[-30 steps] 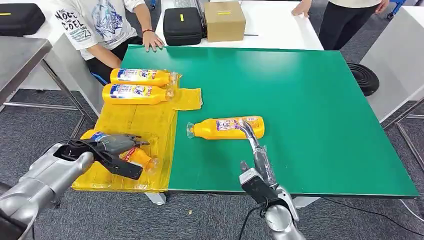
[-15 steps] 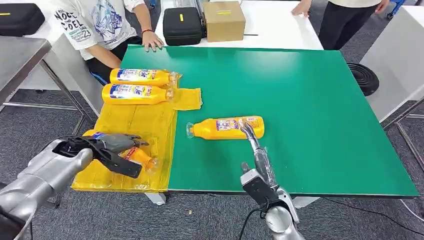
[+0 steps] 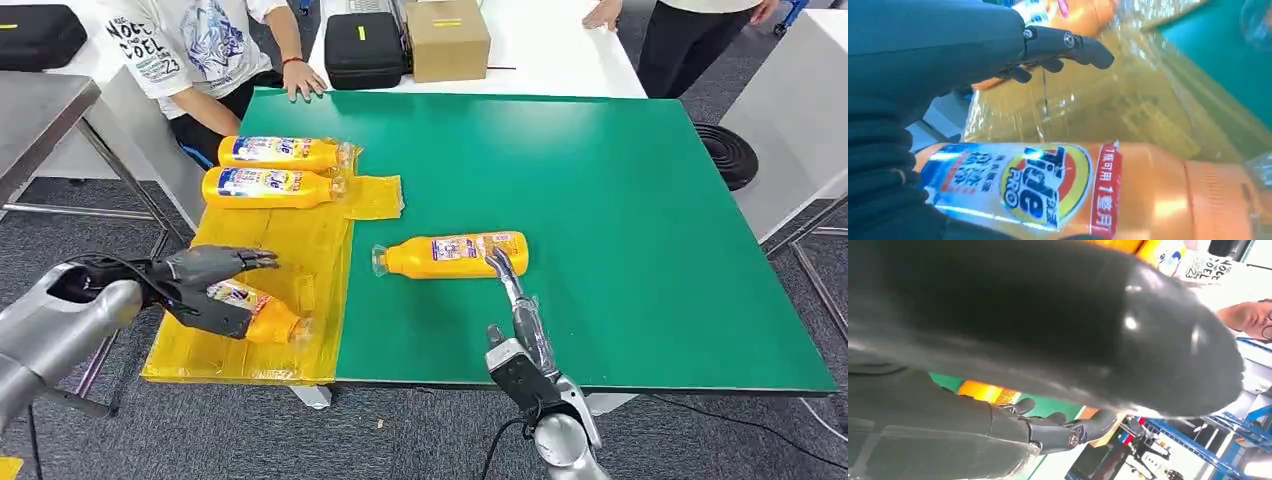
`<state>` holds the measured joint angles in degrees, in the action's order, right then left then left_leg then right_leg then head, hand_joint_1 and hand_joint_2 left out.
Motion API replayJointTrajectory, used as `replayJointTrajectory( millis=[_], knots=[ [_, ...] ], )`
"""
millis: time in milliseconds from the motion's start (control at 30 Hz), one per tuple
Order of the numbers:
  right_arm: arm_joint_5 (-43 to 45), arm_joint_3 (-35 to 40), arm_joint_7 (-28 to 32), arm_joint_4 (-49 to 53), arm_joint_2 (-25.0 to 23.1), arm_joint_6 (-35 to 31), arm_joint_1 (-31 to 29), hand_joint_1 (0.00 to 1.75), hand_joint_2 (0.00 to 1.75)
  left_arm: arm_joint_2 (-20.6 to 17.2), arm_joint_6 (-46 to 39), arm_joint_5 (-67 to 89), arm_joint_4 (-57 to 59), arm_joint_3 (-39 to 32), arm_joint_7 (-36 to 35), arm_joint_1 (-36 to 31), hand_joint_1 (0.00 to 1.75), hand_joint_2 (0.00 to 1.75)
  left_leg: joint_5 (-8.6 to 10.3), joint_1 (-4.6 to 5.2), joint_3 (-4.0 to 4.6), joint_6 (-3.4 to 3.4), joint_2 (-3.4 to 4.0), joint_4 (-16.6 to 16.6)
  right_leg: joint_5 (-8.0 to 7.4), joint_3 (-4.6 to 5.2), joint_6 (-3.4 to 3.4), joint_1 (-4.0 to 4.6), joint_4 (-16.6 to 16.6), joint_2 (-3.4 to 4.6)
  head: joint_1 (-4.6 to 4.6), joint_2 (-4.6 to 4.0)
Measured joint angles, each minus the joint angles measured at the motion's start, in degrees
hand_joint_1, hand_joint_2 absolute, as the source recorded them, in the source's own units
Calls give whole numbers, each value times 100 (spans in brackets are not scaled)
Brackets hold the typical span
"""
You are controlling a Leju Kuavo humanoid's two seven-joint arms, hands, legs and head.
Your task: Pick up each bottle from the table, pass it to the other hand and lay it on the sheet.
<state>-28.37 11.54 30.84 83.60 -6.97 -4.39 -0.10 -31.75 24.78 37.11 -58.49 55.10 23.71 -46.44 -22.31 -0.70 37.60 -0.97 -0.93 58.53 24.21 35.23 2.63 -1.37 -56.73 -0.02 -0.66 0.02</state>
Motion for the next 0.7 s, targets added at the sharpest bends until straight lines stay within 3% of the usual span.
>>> replayJointTrajectory(
  millis=[200,333,367,400,567,700],
  knots=[
    [-22,0,-13,0,31,24,-21,0,0,-204,-87,-234,-463,-188,15,261,0,0,0,0,3,0,-1,0,1,1,-1,0,0,-1,2,0],
    [-517,-17,-460,-15,122,-15,-168,0,0,-213,-370,-751,-583,-541,229,602,0,0,0,2,1,0,6,0,0,3,-1,-2,1,3,4,0],
    [-648,-39,-571,-26,147,-11,-217,0,175,-180,-532,-845,-587,-683,269,733,0,0,0,3,-1,0,11,0,-2,5,-2,-3,1,6,0,0],
    [-873,-123,-728,-46,192,11,-288,0,175,-81,-737,-944,-581,-908,286,959,0,175,-1,5,-1,-1,11,0,-4,7,-5,-10,1,6,-4,0],
    [-1723,-409,-1132,-315,431,103,-740,0,175,745,-1640,-1145,-384,-1896,332,1869,0,175,-1,10,9,-2,6,2,-8,7,-2,-15,2,5,-2,0],
    [-2153,-463,-1346,-1345,835,186,-1755,0,175,1477,-2079,-1493,-319,-2661,326,2415,0,175,5,23,14,-11,21,4,-25,19,9,-24,3,12,4,0]
  ],
)
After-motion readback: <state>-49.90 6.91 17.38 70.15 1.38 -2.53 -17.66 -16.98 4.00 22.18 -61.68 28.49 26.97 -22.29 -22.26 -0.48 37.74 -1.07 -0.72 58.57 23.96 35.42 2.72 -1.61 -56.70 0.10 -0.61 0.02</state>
